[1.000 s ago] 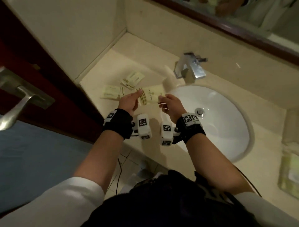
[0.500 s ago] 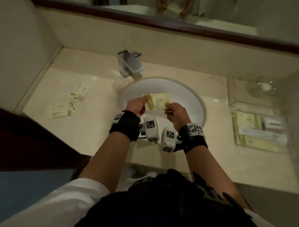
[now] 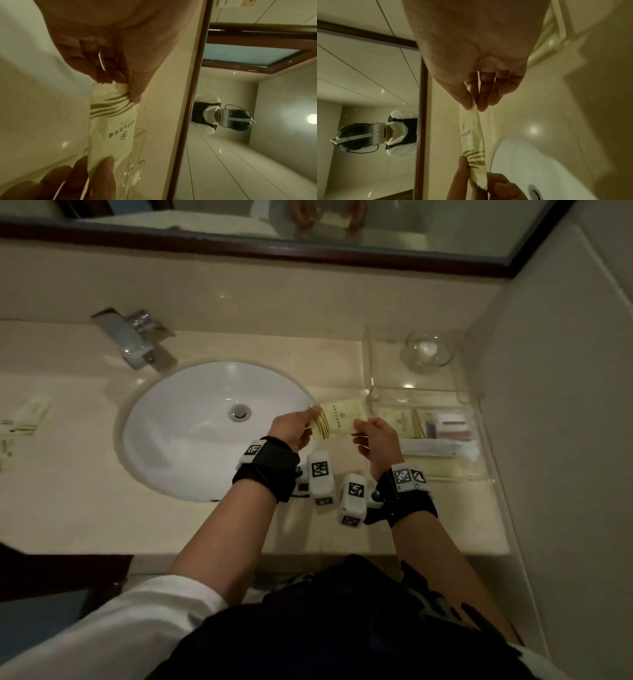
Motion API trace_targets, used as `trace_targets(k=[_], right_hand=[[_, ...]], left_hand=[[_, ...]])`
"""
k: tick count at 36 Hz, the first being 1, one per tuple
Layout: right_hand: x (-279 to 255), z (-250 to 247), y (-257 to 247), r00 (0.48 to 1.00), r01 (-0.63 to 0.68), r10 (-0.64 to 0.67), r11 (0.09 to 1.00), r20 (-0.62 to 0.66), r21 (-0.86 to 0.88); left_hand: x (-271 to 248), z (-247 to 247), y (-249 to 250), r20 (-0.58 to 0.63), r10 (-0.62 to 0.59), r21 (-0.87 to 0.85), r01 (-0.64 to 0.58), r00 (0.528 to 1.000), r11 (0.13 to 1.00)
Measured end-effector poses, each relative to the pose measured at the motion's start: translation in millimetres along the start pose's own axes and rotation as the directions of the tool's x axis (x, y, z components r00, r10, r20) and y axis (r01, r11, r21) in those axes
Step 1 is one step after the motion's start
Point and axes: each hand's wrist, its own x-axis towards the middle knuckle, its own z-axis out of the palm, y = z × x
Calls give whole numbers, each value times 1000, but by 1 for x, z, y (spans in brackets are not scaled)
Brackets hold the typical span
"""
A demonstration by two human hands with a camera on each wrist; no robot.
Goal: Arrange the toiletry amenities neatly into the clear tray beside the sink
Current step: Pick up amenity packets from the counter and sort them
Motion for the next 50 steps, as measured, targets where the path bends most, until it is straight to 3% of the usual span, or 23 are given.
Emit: trace_targets(k=[9,15,20,25,35,45,50], right_hand=[[22,-100,3,994,-41,44,998,-101,40],[26,-132,12,995,-36,38,999,-93,21],[31,-148,21,994,-57,52,997,-95,-46],[37,-160,28,994,-68,48,973,-96,-220],[41,-179,26,999,26,2,855,54,-518],[46,-186,25,995,-10,63,822,73,-569],[47,-187,26,995,-5,59,825,77,-565]], left_hand=[[-11,85,-28,45,-67,80,64,997,995],[-20,110,-35,91,-64,184,46,994,982],[-23,120,-42,77,-39,285,16,996,959],[-16,127,-51,42,1,447,-20,999,894],[-11,123,-55,25,74,627,-73,997,775],[-2,116,-66,24,134,680,-115,991,724],[-3,117,-64,53,213,740,-182,976,648]])
